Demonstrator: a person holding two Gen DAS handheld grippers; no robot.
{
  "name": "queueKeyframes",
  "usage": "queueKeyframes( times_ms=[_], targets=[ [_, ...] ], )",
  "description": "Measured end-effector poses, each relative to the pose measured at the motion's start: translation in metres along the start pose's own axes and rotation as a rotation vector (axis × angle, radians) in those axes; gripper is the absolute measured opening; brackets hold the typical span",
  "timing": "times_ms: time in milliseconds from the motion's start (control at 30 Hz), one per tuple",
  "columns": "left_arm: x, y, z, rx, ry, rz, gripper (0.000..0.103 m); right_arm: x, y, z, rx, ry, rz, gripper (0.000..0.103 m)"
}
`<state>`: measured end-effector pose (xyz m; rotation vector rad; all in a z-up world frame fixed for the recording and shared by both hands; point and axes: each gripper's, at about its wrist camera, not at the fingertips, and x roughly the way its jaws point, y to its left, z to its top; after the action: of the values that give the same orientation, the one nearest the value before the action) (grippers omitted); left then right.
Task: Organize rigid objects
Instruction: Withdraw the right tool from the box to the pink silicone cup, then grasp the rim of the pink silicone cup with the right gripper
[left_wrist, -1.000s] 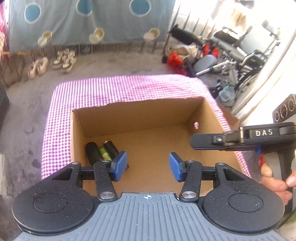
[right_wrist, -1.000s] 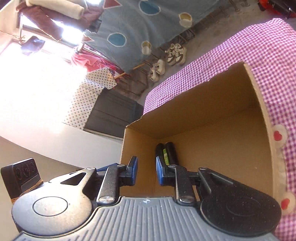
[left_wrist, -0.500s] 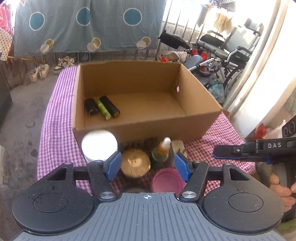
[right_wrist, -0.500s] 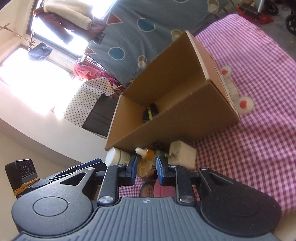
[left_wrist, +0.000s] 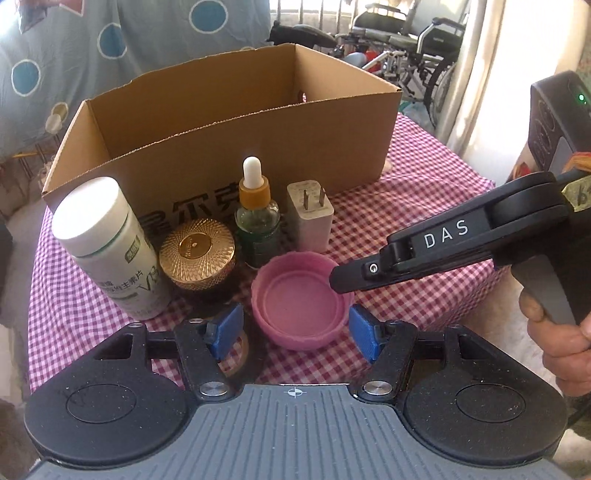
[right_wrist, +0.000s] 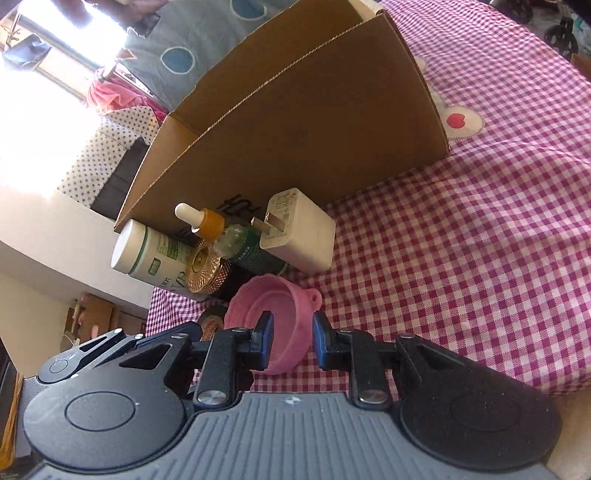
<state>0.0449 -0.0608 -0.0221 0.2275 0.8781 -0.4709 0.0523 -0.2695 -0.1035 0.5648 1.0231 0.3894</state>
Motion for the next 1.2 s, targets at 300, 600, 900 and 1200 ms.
queueKeyframes(
  times_ms=[300, 600, 900, 1200],
  targets=[
    [0.015, -0.011, 0.003, 0.069, 0.021, 0.001, 0.067, 0.009, 0.016, 0.000, -0.073, 0.010, -0.044, 0.035],
    [0.014, -0.024, -0.002, 0.085, 0.020, -0.023, 0.068, 0.005, 0.025, -0.005, -0.181, -0.019, -0.112, 0.030],
    [0.013, -0.053, -0.005, 0.148, -0.001, -0.077, 0.068, -0.024, -0.001, -0.017, -0.142, -0.049, -0.143, 0.030],
    [0.026, -0.064, -0.003, 0.223, 0.014, -0.005, 0.068, -0.029, -0.006, -0.021, -0.128, -0.063, -0.125, 0.030]
  ],
)
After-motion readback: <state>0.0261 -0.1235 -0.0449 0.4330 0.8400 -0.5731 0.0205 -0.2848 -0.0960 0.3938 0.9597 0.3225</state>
